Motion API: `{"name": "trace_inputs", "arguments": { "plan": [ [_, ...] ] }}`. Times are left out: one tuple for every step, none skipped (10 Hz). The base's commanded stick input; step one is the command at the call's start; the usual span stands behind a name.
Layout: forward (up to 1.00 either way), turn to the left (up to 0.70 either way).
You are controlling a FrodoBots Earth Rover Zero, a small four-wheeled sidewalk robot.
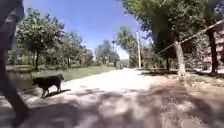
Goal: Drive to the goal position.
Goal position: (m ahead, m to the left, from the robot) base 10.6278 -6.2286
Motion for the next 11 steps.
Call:
{"name": "trace_inputs", "arguments": {
  "plan": [
    [0.85, 0.00],
    [0.85, 0.00],
    [0.85, 0.00],
    [0.85, 0.00],
    [0.85, 0.00],
    [0.85, 0.00],
    [0.85, 0.00],
    [0.85, 0.00],
    [0.85, 0.00],
    [0.85, 0.00],
    [0.85, 0.00]
  ]
}}
